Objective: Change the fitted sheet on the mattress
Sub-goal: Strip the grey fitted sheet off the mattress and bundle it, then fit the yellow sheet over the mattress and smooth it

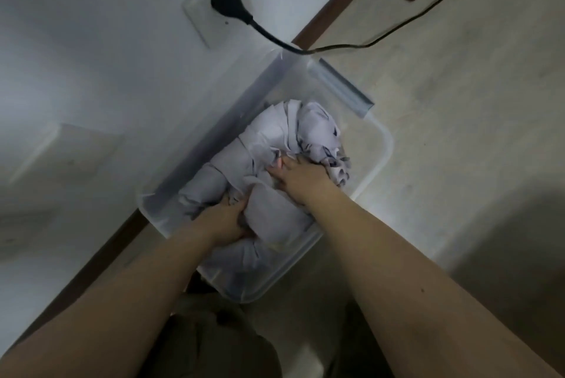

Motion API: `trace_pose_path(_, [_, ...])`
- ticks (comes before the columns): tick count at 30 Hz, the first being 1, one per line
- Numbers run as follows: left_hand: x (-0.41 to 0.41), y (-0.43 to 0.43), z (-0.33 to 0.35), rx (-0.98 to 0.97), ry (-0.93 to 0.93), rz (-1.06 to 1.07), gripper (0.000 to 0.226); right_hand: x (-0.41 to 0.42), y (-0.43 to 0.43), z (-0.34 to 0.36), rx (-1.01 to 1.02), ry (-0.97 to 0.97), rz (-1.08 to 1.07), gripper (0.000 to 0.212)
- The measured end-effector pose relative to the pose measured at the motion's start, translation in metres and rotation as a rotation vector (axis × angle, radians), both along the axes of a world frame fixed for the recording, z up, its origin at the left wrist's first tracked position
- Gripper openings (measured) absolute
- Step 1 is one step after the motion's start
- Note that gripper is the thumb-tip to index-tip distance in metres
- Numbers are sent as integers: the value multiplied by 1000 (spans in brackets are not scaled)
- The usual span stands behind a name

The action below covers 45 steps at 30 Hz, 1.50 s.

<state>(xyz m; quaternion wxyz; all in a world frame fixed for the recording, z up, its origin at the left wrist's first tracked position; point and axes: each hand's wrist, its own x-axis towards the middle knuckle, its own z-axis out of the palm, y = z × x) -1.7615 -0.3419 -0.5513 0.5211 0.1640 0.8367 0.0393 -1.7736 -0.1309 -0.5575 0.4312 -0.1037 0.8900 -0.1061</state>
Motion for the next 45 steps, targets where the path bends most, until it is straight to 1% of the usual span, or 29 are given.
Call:
trace_pose_path(2, [-4, 5, 0, 42, 12, -34, 87, -5, 1, 0, 26, -43, 11, 55])
trace_pose_path(4, [-6, 4, 15, 55, 80, -71, 72, -7, -1, 15, 9, -22, -38, 56])
trace_pose_path(7, [-3, 5, 59, 46, 195, 3, 52, 0, 5, 58, -60, 166, -180, 44])
trace_pose_path(9, [3, 6, 97, 32, 214, 56, 44, 13, 15, 94, -123, 234, -362, 42])
trace_pose_path(10, [8, 7, 116, 41, 209, 82, 41, 23, 21, 113, -176, 224, -500, 42])
trace_pose_path(12, [18, 8, 160, 91, 194, 136, 35, 47, 34, 155, -315, 164, -854, 40])
trace_pose_path(13, [23, 8, 183, 120, 189, 160, 32, 60, 42, 179, -362, 140, -1001, 39])
trace_pose_path(14, [28, 9, 207, 146, 178, 177, 32, 75, 50, 203, -372, 125, -1090, 38])
trace_pose_path(18, [43, 19, 301, 196, 116, 163, 34, 140, 77, 300, -330, 96, -1274, 33])
trace_pose_path(21, [51, 32, 368, 226, 58, 86, 31, 194, 89, 377, -318, 81, -1477, 30])
trace_pose_path(24, [60, 42, 429, 300, 23, 1, 19, 258, 90, 452, -320, 82, -1633, 28])
trace_pose_path(26, [66, 50, 466, 303, 47, -83, 21, 305, 86, 495, -299, 79, -1693, 27])
trace_pose_path(28, [74, 55, 498, 293, 46, -119, 23, 353, 76, 528, -263, 55, -1760, 27])
trace_pose_path(30, [80, 62, 522, 252, 26, -122, 26, 399, 62, 552, -230, 31, -1828, 28])
trace_pose_path(33, [88, 75, 555, 196, -16, -121, 31, 460, 39, 578, -243, -23, -2003, 26])
trace_pose_path(36, [97, 95, 576, 167, -25, -89, 30, 507, 31, 596, -251, -29, -2140, 21])
trace_pose_path(40, [115, 130, 593, 196, -2, 19, 26, 553, 44, 613, -265, -139, -2254, 25])
trace_pose_path(43, [131, 160, 604, 241, -29, 118, 18, 576, 58, 618, -289, -230, -2278, 24])
trace_pose_path(45, [136, 178, 605, 249, -37, 149, 19, 583, 71, 618, -308, -261, -2294, 26])
